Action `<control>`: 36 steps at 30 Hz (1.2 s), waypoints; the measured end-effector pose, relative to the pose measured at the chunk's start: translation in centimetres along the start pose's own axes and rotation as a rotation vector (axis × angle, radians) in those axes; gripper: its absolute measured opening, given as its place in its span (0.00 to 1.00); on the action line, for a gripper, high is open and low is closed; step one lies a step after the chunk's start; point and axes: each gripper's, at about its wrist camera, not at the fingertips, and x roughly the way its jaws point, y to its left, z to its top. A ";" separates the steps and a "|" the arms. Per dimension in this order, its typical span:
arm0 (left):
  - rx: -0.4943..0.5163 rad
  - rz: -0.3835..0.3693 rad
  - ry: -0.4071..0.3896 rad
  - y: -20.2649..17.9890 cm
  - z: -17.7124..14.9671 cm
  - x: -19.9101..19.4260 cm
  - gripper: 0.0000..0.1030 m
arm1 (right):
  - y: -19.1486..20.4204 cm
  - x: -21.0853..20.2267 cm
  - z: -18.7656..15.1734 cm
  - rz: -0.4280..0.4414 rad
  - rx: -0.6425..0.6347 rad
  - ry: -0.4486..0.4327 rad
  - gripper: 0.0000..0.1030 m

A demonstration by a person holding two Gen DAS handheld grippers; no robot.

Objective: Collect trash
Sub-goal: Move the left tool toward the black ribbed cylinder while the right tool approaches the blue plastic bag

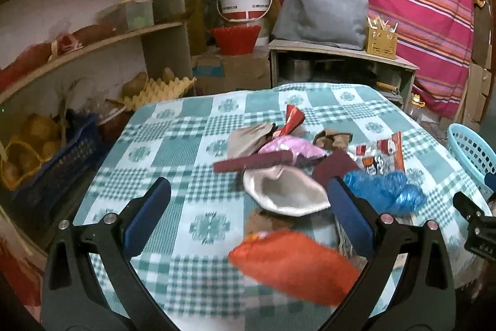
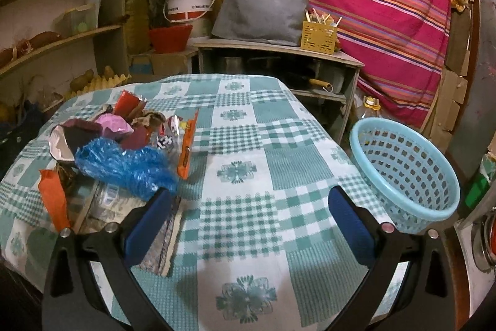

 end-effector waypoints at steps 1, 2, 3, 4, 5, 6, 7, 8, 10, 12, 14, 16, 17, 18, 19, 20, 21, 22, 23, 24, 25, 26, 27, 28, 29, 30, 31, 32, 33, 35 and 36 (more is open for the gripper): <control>0.001 0.000 0.004 -0.1 0.2 0.3 0.95 | 0.0 0.2 0.2 0.000 -0.003 -0.001 0.96; -0.002 -0.002 0.017 -0.1 0.3 0.8 0.95 | 0.1 0.3 0.3 0.000 -0.006 -0.001 0.96; -0.006 -0.005 0.032 -0.2 0.5 1.2 0.95 | 0.2 0.4 0.2 0.001 -0.008 -0.001 0.96; -0.014 -0.007 0.048 -0.1 0.6 1.7 0.95 | 0.3 0.5 0.2 0.002 -0.009 0.000 0.96; -0.030 -0.010 0.066 0.0 1.0 2.3 0.95 | 0.3 0.6 0.2 0.003 -0.007 0.003 0.96; -0.038 -0.012 0.072 0.0 1.3 2.6 0.95 | 0.4 0.8 0.1 0.008 -0.003 0.007 0.96; -0.041 -0.008 0.078 0.0 1.6 3.1 0.95 | 0.4 0.9 0.1 0.013 -0.001 0.011 0.96; -0.038 -0.001 0.085 -0.1 1.8 3.5 0.95 | 0.4 1.0 0.1 0.016 0.000 0.013 0.96; -0.030 0.014 0.109 -0.3 1.8 4.5 0.95 | 0.6 1.2 0.1 0.019 -0.008 0.015 0.96; -0.031 0.017 0.146 -0.3 1.3 5.5 0.95 | 0.8 1.1 0.1 0.017 -0.019 0.011 0.96; -0.043 -0.005 0.176 0.0 0.7 6.2 0.94 | 1.0 1.1 0.1 0.015 -0.024 0.008 0.96; -0.059 -0.033 0.197 0.3 0.3 6.4 0.86 | 1.0 1.1 0.1 0.015 -0.022 0.009 0.96; -0.065 -0.046 0.203 0.6 0.1 6.3 0.84 | 1.0 1.1 0.1 0.016 -0.021 0.010 0.96; -0.063 -0.048 0.205 0.7 0.0 6.2 0.81 | 1.0 1.1 0.1 0.018 -0.018 0.012 0.96; -0.060 -0.045 0.205 1.1 -0.3 5.9 0.81 | 1.1 1.1 0.1 0.019 -0.017 0.012 0.96; -0.058 -0.043 0.204 1.3 -0.5 5.7 0.81 | 1.1 1.0 0.2 0.019 -0.017 0.011 0.96; -0.058 -0.045 0.202 1.7 -0.7 5.4 0.82 | 1.0 1.0 0.1 0.019 -0.018 0.008 0.96; -0.052 -0.039 0.201 2.0 -1.1 5.0 0.82 | 1.1 1.0 0.2 0.019 -0.018 0.006 0.96; -0.041 -0.026 0.202 2.3 -1.3 4.8 0.83 | 1.2 0.9 0.1 0.021 -0.018 0.005 0.96; -0.035 -0.023 0.200 2.5 -1.4 4.6 0.84 | 1.4 0.8 0.1 0.023 -0.019 0.004 0.96; -0.029 -0.014 0.202 2.8 -1.5 4.5 0.85 | 1.5 0.8 0.1 0.025 -0.019 0.004 0.96; -0.026 -0.006 0.203 3.1 -1.7 4.3 0.85 | 1.6 0.8 0.1 0.027 -0.020 0.004 0.96; -0.024 -0.001 0.204 3.3 -1.8 4.3 0.85 | 1.7 0.7 0.1 0.028 -0.022 0.003 0.96; -0.025 -0.002 0.207 3.5 -1.8 4.3 0.85 | 1.9 0.7 0.1 0.029 -0.024 0.004 0.96; -0.026 -0.003 0.210 3.7 -1.9 4.1 0.85 | 2.1 0.6 0.1 0.031 -0.028 0.005 0.96; -0.024 0.001 0.212 3.9 -2.0 4.2 0.85 | 2.2 0.6 0.2 0.033 -0.031 0.004 0.96; -0.017 0.020 0.216 4.1 -2.2 4.2 0.85 | 2.4 0.4 0.2 0.033 -0.038 0.001 0.96; -0.013 0.033 0.222 4.3 -2.3 4.4 0.84 | 2.5 0.3 0.3 0.032 -0.043 -0.002 0.96; -0.013 0.051 0.232 4.6 -2.5 4.6 0.84 | 2.6 0.2 0.3 0.030 -0.048 -0.004 0.96; -0.036 0.039 0.232 5.2 -2.7 4.4 0.84 | 2.6 -0.1 0.4 0.028 -0.051 -0.008 0.96; -0.050 0.024 0.229 5.4 -2.6 4.2 0.85 | 2.6 -0.2 0.4 0.028 -0.049 -0.010 0.96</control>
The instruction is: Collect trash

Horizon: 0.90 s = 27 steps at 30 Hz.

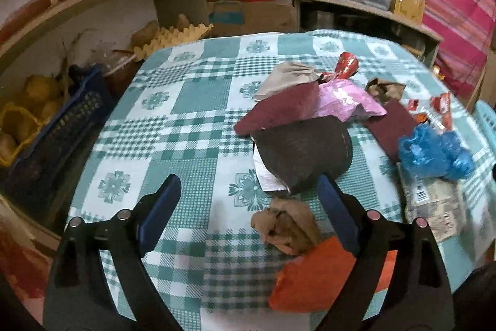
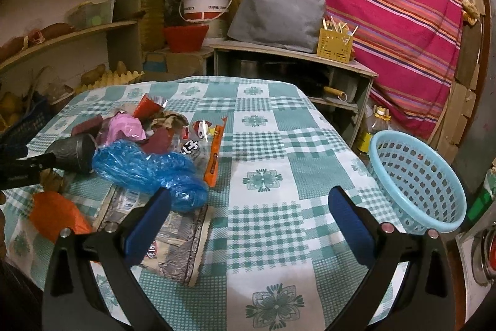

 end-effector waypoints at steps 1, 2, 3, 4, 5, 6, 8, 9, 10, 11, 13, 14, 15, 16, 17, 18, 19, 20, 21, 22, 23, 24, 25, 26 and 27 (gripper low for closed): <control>-0.009 -0.015 -0.006 0.1 0.1 -0.3 0.89 | -0.1 -0.1 0.1 -0.001 0.000 -0.002 0.96; -0.017 -0.024 -0.020 0.0 0.2 -0.7 0.92 | -0.1 -0.2 0.1 -0.003 0.001 -0.005 0.96; -0.023 -0.023 -0.033 -0.1 0.3 -1.0 0.95 | -0.1 -0.3 0.2 -0.003 0.001 -0.006 0.96; -0.026 -0.023 -0.043 -0.4 0.4 -1.2 0.95 | 0.0 -0.3 0.3 -0.002 0.002 -0.008 0.96; -0.028 -0.030 -0.045 -0.8 0.7 -1.3 0.95 | 0.0 -0.3 0.3 -0.001 0.002 -0.009 0.96; -0.032 -0.032 -0.042 -1.2 0.9 -1.2 0.95 | 0.0 -0.3 0.4 0.001 0.001 -0.008 0.96; -0.040 -0.019 -0.030 -2.0 1.4 -0.7 0.95 | 0.2 -0.2 0.4 0.005 -0.004 -0.007 0.96; -0.044 -0.013 -0.025 -2.2 1.5 -0.3 0.95 | 0.2 -0.2 0.4 0.005 -0.007 -0.007 0.96; -0.047 -0.009 -0.020 -2.5 1.7 0.1 0.95 | 0.3 -0.1 0.4 0.006 -0.012 -0.006 0.96; -0.051 -0.007 -0.009 -2.8 1.9 0.6 0.95 | 0.4 -0.1 0.4 0.005 -0.014 -0.006 0.96; -0.056 0.001 0.002 -3.0 2.1 1.2 0.95 | 0.3 0.0 0.4 0.006 -0.018 -0.003 0.96; -0.057 0.003 0.005 -3.2 2.2 1.5 0.95 | 0.3 0.2 0.3 0.005 -0.018 -0.002 0.96; -0.055 0.006 0.008 -3.3 2.2 1.8 0.95 | 0.2 0.4 0.3 0.003 -0.017 0.003 0.96; -0.050 0.012 0.018 -3.5 2.3 2.2 0.95 | 0.1 0.6 0.3 0.002 -0.014 0.008 0.96; -0.045 0.011 0.026 -3.5 2.4 2.4 0.94 | 0.0 0.7 0.2 0.003 -0.010 0.012 0.96; -0.041 0.007 0.033 -3.6 2.4 2.7 0.93 | -0.1 0.9 0.2 0.005 -0.004 0.017 0.96; -0.037 0.000 0.039 -3.6 2.4 2.9 0.87 | -0.2 1.1 0.2 0.008 0.000 0.021 0.96; -0.031 -0.010 0.045 -3.7 2.4 3.0 0.83 | -0.2 1.2 0.2 0.009 0.002 0.024 0.96; -0.026 -0.021 0.051 -3.7 2.5 3.1 0.77 | -0.1 1.4 0.2 0.009 0.001 0.026 0.96; -0.023 -0.029 0.055 -3.7 2.4 3.2 0.76 | 0.1 1.6 0.2 0.012 -0.003 0.030 0.96; -0.020 -0.034 0.055 -3.6 2.4 3.2 0.76 | 0.2 1.7 0.2 0.018 -0.005 0.034 0.96; -0.017 -0.036 0.056 -3.6 2.5 3.2 0.76 | 0.5 1.9 0.2 0.026 -0.008 0.039 0.96; -0.014 -0.037 0.056 -3.5 2.5 3.2 0.76 | 0.7 2.1 0.2 0.034 -0.011 0.044 0.96; -0.013 -0.037 0.056 -3.3 2.5 3.1 0.76 | 1.0 2.4 0.2 0.043 -0.016 0.052 0.96; -0.015 -0.038 0.056 -3.2 2.4 3.0 0.76 | 1.3 2.7 0.3 0.054 -0.020 0.059 0.96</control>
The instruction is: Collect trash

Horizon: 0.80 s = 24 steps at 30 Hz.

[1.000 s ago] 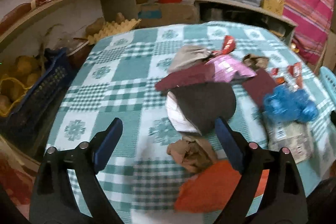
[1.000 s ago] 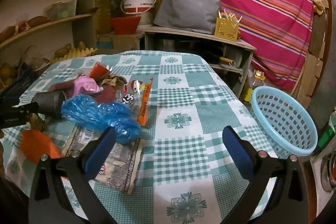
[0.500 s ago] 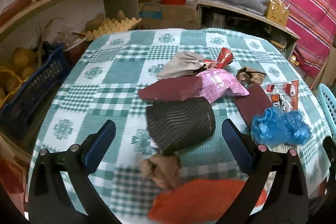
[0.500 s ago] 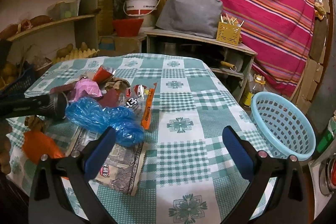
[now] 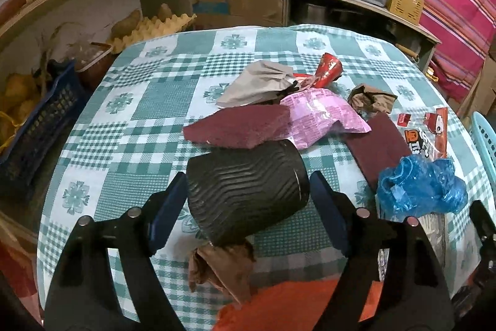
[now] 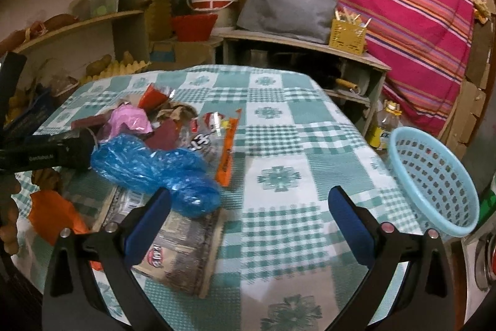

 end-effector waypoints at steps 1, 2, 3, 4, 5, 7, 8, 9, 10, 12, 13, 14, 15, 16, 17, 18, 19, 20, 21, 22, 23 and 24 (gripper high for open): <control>-0.005 -0.004 -0.001 0.3 -0.1 -0.2 0.76 | 0.3 0.3 0.1 0.012 -0.005 0.007 0.96; -0.007 -0.006 -0.002 0.4 -0.1 -0.4 0.76 | 0.5 0.5 0.2 0.020 -0.009 0.012 0.96; -0.010 -0.007 -0.004 0.6 -0.1 -0.7 0.76 | 0.9 0.9 0.3 0.032 -0.015 0.022 0.96; -0.012 -0.006 -0.007 0.8 -0.2 -1.0 0.76 | 1.2 1.3 0.3 0.040 -0.020 0.031 0.96; -0.012 -0.004 -0.010 0.8 -0.2 -1.2 0.76 | 1.6 1.7 0.3 0.045 -0.027 0.041 0.95; -0.011 0.004 -0.021 1.1 -0.3 -1.8 0.75 | 2.3 2.3 0.4 0.054 -0.047 0.053 0.92; -0.010 0.006 -0.026 1.1 -0.3 -2.0 0.75 | 2.6 2.6 0.4 0.061 -0.062 0.061 0.81; -0.007 0.008 -0.031 1.2 -0.4 -2.3 0.75 | 2.8 2.8 0.4 0.069 -0.073 0.070 0.74; -0.003 0.012 -0.036 1.3 -0.4 -2.5 0.75 | 2.9 3.0 0.3 0.084 -0.081 0.080 0.61; 0.004 0.021 -0.044 1.3 -0.5 -2.9 0.75 | 3.1 3.4 0.4 0.123 -0.087 0.099 0.47; 0.006 0.023 -0.048 1.3 -0.5 -3.1 0.75 | 3.0 3.3 0.4 0.137 -0.086 0.098 0.43; 0.009 0.024 -0.052 1.2 -0.5 -3.4 0.75 | 3.0 3.1 0.4 0.147 -0.086 0.090 0.39; 0.010 0.025 -0.057 1.2 -0.6 -3.6 0.75 | 2.9 3.0 0.4 0.150 -0.088 0.083 0.37; 0.011 0.025 -0.063 1.1 -0.6 -3.8 0.75 | 2.6 2.6 0.5 0.154 -0.088 0.068 0.34; 0.011 0.025 -0.074 1.0 -0.7 -4.2 0.75 | 2.3 2.4 0.6 0.160 -0.085 0.059 0.32; 0.012 0.023 -0.086 0.9 -0.7 -4.7 0.75 | 1.9 1.9 0.8 0.168 -0.074 0.046 0.31; 0.015 0.021 -0.102 0.6 -0.6 -5.2 0.75 | 1.4 1.6 1.0 0.174 -0.063 0.037 0.30; 0.017 0.020 -0.113 0.4 -0.6 -5.7 0.75 | 0.8 1.2 1.2 0.179 -0.049 0.027 0.30; 0.019 0.017 -0.123 0.0 -0.4 -6.1 0.75 | 0.1 0.9 1.5 0.182 -0.032 0.015 0.29; 0.021 0.014 -0.130 -0.2 -0.3 -6.3 0.75 | -0.6 0.5 1.7 0.184 -0.018 0.006 0.29; 0.025 0.010 -0.144 -0.7 -0.1 -6.8 0.75 | -1.3 0.2 1.9 0.185 -0.007 -0.001 0.29; 0.030 0.007 -0.158 -1.2 0.1 -7.2 0.69 | -1.9 0.0 2.1 0.184 0.001 -0.005 0.29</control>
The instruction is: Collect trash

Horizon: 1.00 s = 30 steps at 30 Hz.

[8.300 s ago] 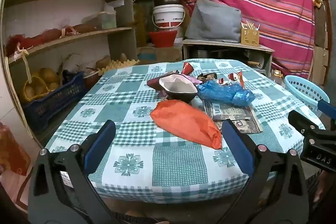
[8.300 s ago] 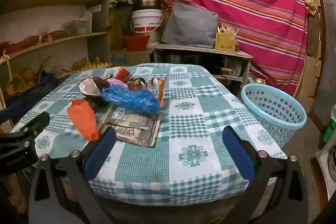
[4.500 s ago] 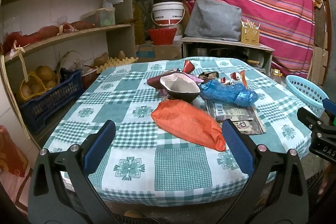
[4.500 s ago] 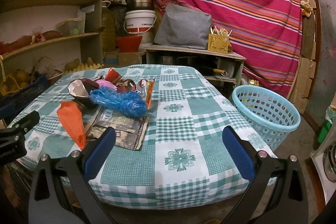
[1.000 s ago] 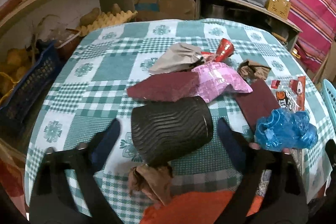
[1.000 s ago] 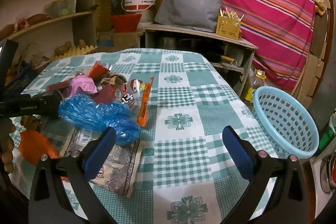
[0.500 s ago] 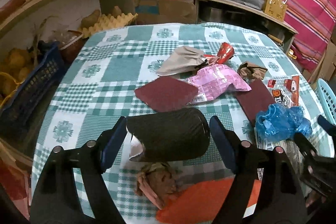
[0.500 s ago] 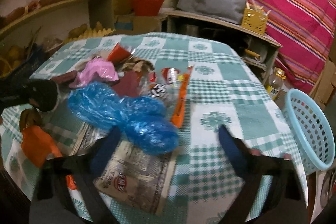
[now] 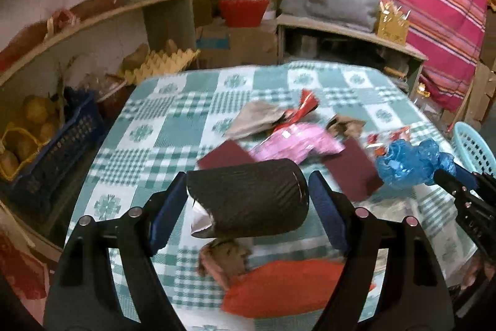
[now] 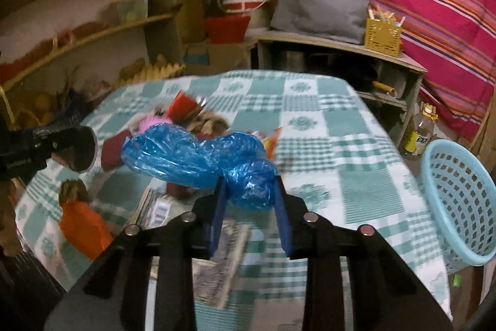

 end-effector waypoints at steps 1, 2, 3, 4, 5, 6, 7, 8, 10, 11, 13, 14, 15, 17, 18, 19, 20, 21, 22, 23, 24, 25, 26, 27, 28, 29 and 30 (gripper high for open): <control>0.007 -0.006 -0.012 -0.5 0.3 -0.2 0.57 | -0.9 -0.5 0.2 -0.007 0.013 -0.010 0.29; 0.016 -0.017 -0.016 -1.3 0.6 -0.4 0.54 | -1.7 -0.9 0.5 -0.015 0.022 -0.016 0.29; 0.020 -0.027 -0.018 -2.0 1.0 -0.5 0.54 | -2.5 -1.3 0.6 -0.024 0.031 -0.023 0.29; 0.023 -0.034 -0.019 -2.5 1.2 -0.5 0.54 | -3.5 -1.8 0.8 -0.039 0.043 -0.033 0.29; 0.030 -0.042 -0.022 -3.2 1.4 -0.4 0.54 | -4.4 -2.1 0.9 -0.050 0.051 -0.039 0.29; 0.047 -0.038 -0.027 -4.1 1.7 -0.3 0.54 | -5.3 -2.5 0.9 -0.061 0.060 -0.044 0.29; 0.064 -0.023 -0.030 -4.6 1.7 -0.3 0.54 | -6.3 -2.9 1.0 -0.075 0.069 -0.048 0.29; 0.079 0.007 -0.041 -4.8 1.8 -0.3 0.54 | -7.3 -3.3 0.9 -0.089 0.076 -0.049 0.29; 0.072 0.027 -0.040 -4.4 2.0 -0.2 0.62 | -8.8 -3.7 0.6 -0.112 0.083 -0.043 0.29; 0.054 0.039 -0.031 -3.7 2.1 -0.1 0.67 | -9.3 -3.9 0.4 -0.120 0.086 -0.041 0.29; 0.018 0.056 -0.019 -2.5 1.9 -0.1 0.83 | -10.3 -3.9 0.0 -0.126 0.107 -0.041 0.29; 0.003 0.063 -0.012 -1.8 1.6 -0.1 0.85 | -10.7 -3.9 -0.2 -0.121 0.124 -0.040 0.29; -0.003 0.066 -0.009 -1.6 1.3 -0.1 0.90 | -10.8 -3.8 -0.3 -0.118 0.134 -0.039 0.29; 0.008 0.074 0.001 -1.5 0.5 0.2 0.95 | -10.9 -3.6 -0.7 -0.112 0.145 -0.034 0.29; 0.021 0.076 0.011 -1.6 0.0 0.5 0.95 | -10.8 -3.5 -0.8 -0.108 0.146 -0.031 0.29; 0.033 0.070 0.022 -1.7 -0.5 0.8 0.95 | -10.7 -3.5 -1.0 -0.107 0.144 -0.030 0.29; 0.037 0.065 0.028 -1.9 -0.9 1.0 0.95 | -10.6 -3.5 -1.1 -0.106 0.142 -0.029 0.29; 0.039 0.060 0.031 -2.0 -1.3 1.1 0.95 | -10.4 -3.5 -1.2 -0.108 0.141 -0.026 0.29; 0.039 0.055 0.034 -2.2 -1.6 1.2 0.95 | -10.3 -3.5 -1.3 -0.108 0.143 -0.024 0.29; 0.039 0.051 0.041 -2.3 -1.9 1.4 0.95 | -10.3 -3.5 -1.4 -0.108 0.145 -0.022 0.29; 0.040 0.062 0.046 -2.3 -2.0 1.6 0.95 | -10.2 -3.5 -1.5 -0.109 0.146 -0.018 0.29; 0.040 0.077 0.052 -2.3 -2.1 1.9 0.95 | -10.1 -3.5 -1.6 -0.110 0.146 -0.015 0.29; 0.039 0.075 0.054 -2.2 -2.2 2.0 0.95 | -9.9 -3.5 -1.7 -0.112 0.145 -0.012 0.29; 0.034 0.066 0.058 -2.0 -2.3 2.2 0.95 | -9.8 -3.5 -1.8 -0.114 0.142 -0.009 0.29; 0.027 0.060 0.063 -1.9 -2.4 2.4 0.95 | -9.7 -3.5 -1.8 -0.116 0.139 -0.007 0.29; 0.024 0.060 0.067 -1.7 -2.5 2.6 0.95 | -9.5 -3.4 -1.9 -0.119 0.136 -0.005 0.29; 0.023 0.064 0.070 -1.6 -2.6 2.8 0.95 | -9.4 -3.3 -1.9 -0.121 0.137 -0.002 0.29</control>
